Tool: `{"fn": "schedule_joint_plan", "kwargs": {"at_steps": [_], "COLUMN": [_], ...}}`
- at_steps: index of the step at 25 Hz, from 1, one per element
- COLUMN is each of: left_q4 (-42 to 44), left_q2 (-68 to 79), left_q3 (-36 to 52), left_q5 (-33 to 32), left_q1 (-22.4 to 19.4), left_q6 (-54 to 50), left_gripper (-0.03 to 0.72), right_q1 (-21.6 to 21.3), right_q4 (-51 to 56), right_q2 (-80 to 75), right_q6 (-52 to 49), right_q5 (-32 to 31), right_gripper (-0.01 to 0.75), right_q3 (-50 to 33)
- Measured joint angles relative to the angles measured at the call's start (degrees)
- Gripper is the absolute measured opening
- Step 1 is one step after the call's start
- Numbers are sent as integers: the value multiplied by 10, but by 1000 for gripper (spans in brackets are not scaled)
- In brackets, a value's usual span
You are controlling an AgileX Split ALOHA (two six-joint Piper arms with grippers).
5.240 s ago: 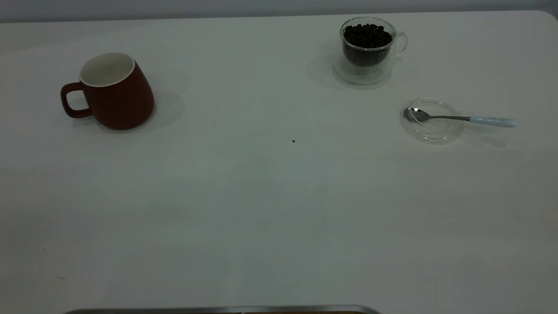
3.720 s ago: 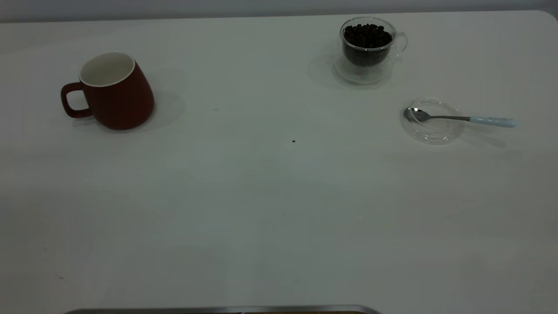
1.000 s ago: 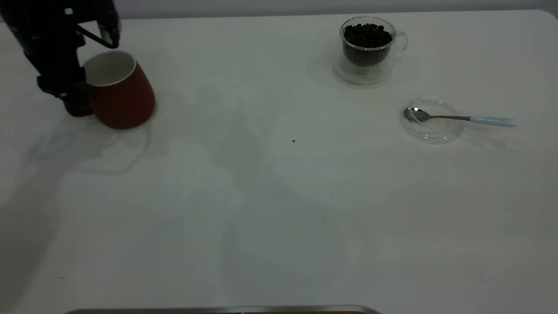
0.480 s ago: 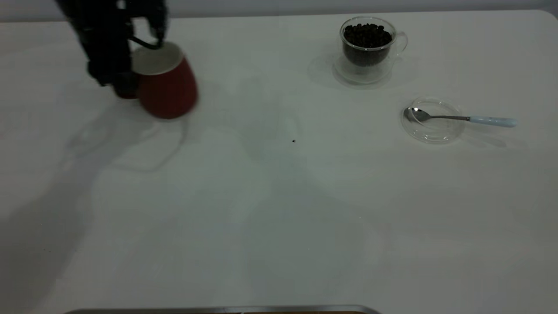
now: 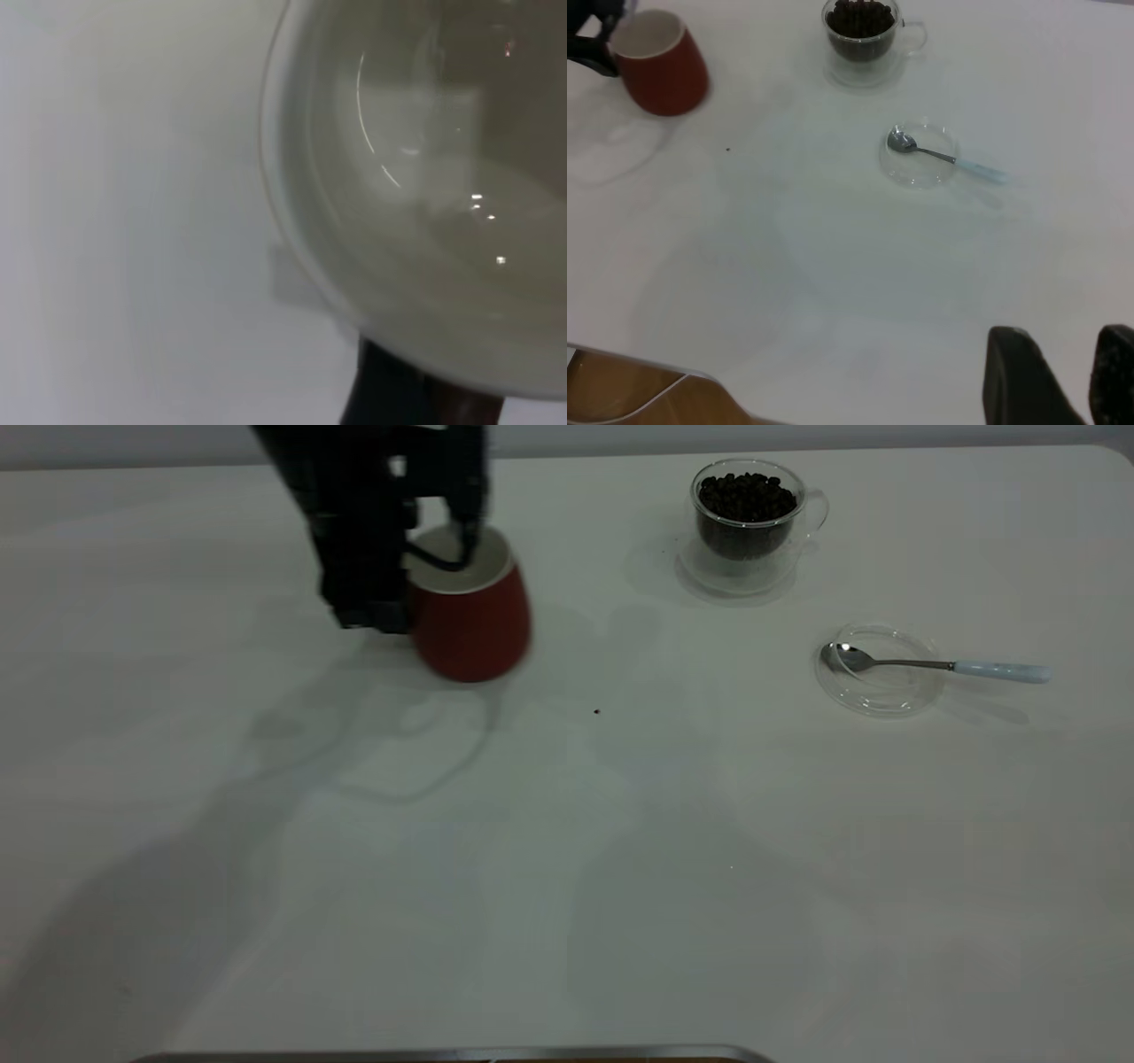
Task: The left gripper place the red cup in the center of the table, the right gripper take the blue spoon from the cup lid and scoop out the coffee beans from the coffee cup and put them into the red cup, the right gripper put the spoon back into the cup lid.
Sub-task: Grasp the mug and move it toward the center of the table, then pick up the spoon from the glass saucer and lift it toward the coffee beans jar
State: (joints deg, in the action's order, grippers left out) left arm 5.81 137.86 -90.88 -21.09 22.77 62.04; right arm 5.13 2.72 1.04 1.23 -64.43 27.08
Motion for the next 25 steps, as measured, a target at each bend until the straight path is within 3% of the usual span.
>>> {"fn": "schedule_joint_plan", "kwargs": {"at_steps": [8,15,25], "left_q4": [-2,-2,35], "left_q2": [0,-71,-226], "left_q3": [-42,-47,-49], "left_q5": [-19,-165,-406], "left_q1": [30,30,30], "left_q6": [-72,-105,-288], "left_gripper": [577,577,577], "right_q1": [0,0,0], "right_q4": [0,0,0], "right_q2": [0,0,0], "right_q6": [0,0,0], "right_q5": [0,0,0], "right_gripper": [239,239,239], "right_q3": [0,0,0]}}
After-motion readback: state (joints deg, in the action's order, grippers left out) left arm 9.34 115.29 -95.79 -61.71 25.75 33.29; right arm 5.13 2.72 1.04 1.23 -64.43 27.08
